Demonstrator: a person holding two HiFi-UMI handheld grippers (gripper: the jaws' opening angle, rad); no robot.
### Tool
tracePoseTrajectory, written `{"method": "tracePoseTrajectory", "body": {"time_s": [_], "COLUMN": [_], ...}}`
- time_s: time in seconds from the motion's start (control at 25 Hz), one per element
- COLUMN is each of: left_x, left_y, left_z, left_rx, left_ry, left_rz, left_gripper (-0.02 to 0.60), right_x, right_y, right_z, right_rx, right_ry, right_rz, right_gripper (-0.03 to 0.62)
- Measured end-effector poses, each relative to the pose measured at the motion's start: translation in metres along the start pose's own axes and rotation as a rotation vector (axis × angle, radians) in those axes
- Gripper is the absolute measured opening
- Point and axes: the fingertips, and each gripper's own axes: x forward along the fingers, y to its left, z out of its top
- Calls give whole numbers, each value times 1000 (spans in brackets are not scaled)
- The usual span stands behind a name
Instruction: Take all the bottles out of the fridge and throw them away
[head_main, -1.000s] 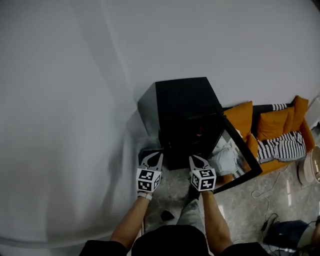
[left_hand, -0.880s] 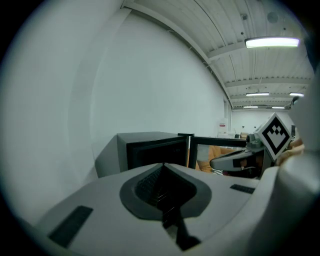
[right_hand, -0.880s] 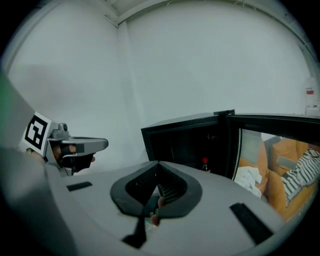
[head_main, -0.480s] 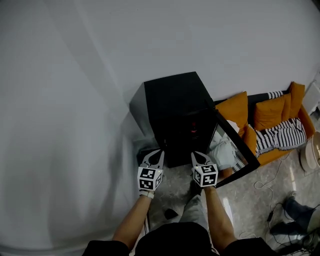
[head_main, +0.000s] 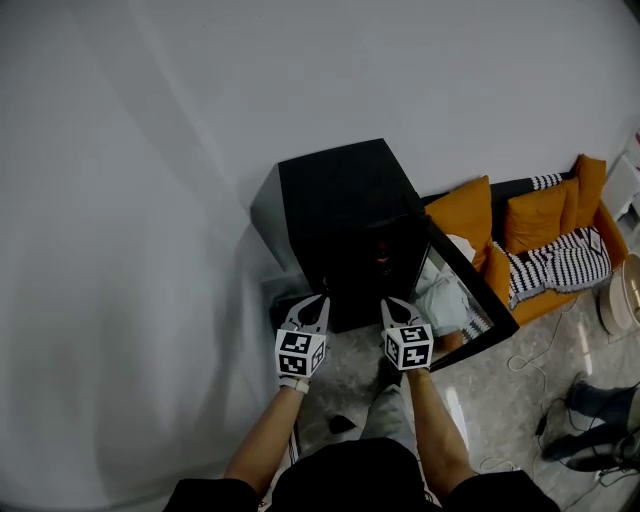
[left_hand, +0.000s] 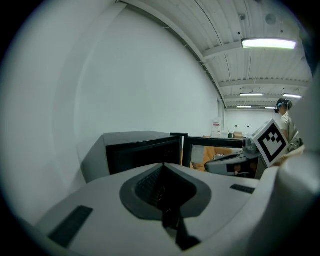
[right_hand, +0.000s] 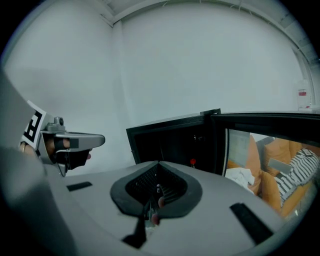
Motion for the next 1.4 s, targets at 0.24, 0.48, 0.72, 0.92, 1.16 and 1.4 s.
{"method": "tracePoseTrajectory", "body": {"time_s": [0.24, 0.48, 0.72, 0.92, 1.16, 1.4], "left_x": [28, 69, 135, 181, 216, 233], "left_y": [-10, -7, 5, 17, 26, 39], "left_z": [0, -12, -50, -92, -134, -149], "left_rx": [5, 9, 31, 23, 22, 19], "left_ry": [8, 3, -26, -49, -54, -62], "left_rz": [-36, -67, -89, -89, -92, -73], "left_gripper": [8, 8, 7, 8, 8, 8], "right_x": [21, 79, 158, 218, 274, 305], "right_y": [-18, -45, -105, -146, -165, -181], "right_z": [0, -20, -53, -83, -103, -114], "right_rx": [-26, -32, 4, 2, -33, -33], "right_ry": [-38, 0, -49, -79, -76, -73], "right_rz": [-22, -28, -104, -181, -234, -230], "right_gripper": [2, 159, 259, 299, 322, 331]}}
